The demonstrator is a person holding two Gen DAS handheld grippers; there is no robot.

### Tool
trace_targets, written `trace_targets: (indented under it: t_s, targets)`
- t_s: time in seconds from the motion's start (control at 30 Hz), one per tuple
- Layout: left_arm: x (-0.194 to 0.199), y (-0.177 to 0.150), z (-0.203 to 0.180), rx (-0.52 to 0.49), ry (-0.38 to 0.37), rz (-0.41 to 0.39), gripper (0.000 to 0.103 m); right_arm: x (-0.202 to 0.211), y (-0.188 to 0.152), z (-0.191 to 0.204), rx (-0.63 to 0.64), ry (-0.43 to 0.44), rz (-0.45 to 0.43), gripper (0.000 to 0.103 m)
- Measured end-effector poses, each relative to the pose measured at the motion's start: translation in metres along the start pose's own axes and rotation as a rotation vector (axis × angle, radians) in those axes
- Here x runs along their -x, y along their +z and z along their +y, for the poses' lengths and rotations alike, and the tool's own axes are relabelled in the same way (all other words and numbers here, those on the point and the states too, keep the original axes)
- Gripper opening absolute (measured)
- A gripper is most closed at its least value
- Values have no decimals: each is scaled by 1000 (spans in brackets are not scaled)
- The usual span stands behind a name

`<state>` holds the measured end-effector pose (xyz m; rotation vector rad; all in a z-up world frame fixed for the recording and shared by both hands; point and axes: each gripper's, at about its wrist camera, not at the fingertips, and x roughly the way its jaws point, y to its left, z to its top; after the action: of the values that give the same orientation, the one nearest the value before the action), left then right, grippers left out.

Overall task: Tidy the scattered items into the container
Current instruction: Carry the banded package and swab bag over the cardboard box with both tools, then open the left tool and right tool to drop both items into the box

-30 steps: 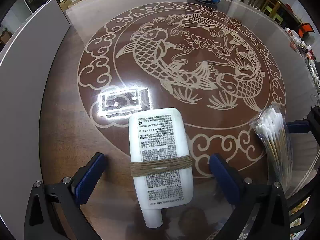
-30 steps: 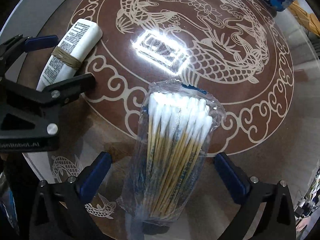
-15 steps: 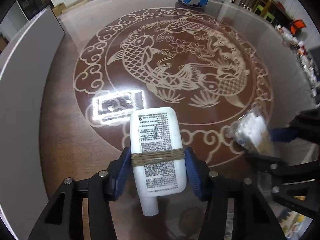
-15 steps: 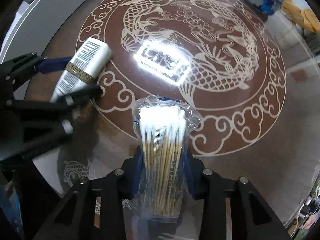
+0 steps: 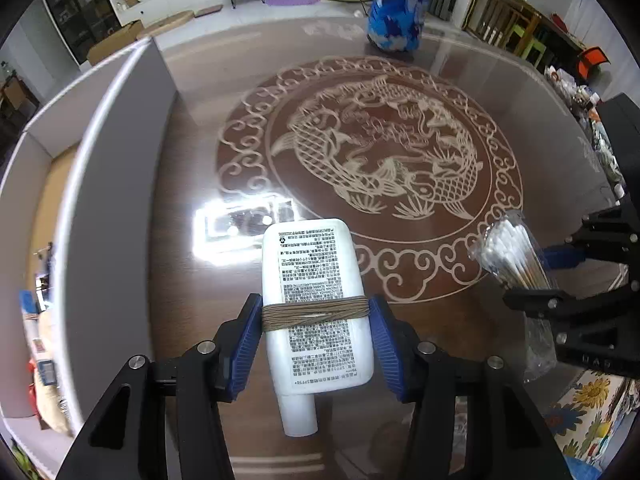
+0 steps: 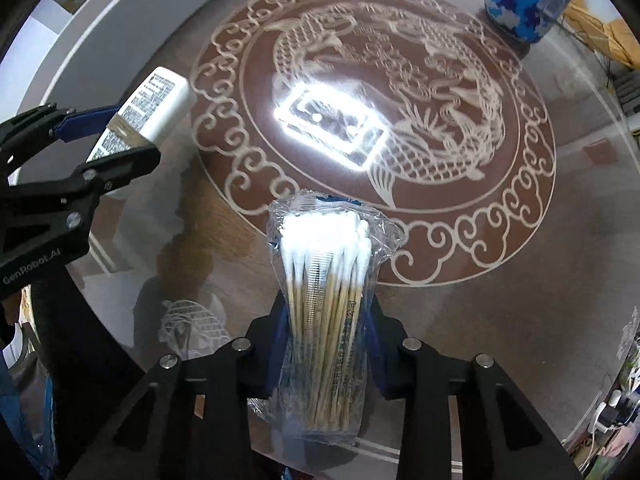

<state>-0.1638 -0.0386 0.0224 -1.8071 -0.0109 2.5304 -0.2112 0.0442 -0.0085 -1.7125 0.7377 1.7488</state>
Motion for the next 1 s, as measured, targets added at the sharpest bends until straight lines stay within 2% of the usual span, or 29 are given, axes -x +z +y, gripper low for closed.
trace_targets:
  t_s: [0.1,0.13,0.2,0.27,0.37,0.47,0.6,0.73,1.0]
  targets:
    - [13,2,15,22,-7,-17,53,24,22,9,13,5,-17,35]
    - [20,1,23,28,-2,-22,53,33,26,15,-77,25,-29,35]
    - [29,-2,38,37,15,-27,53,44,39,28,-87,33,-38,35]
    - [40,-4,57,58,31,-31,53,45,36,51,-67,26,-45,35]
    - [55,-6,92,109,51,-41,53,28,36,108,-25,18,-62,35]
    - [69,-9,129,163,66,-52,53,25,64,128,20,22,-85,35]
    - [91,-13,178,224,96,-66,53,35,106,152,53,46,-129,35]
    - [103,-13,219,268,121,-77,53,54,153,193,100,87,-168,35]
    - [85,-8,283,342,137,-64,53,70,252,253,165,141,-255,35]
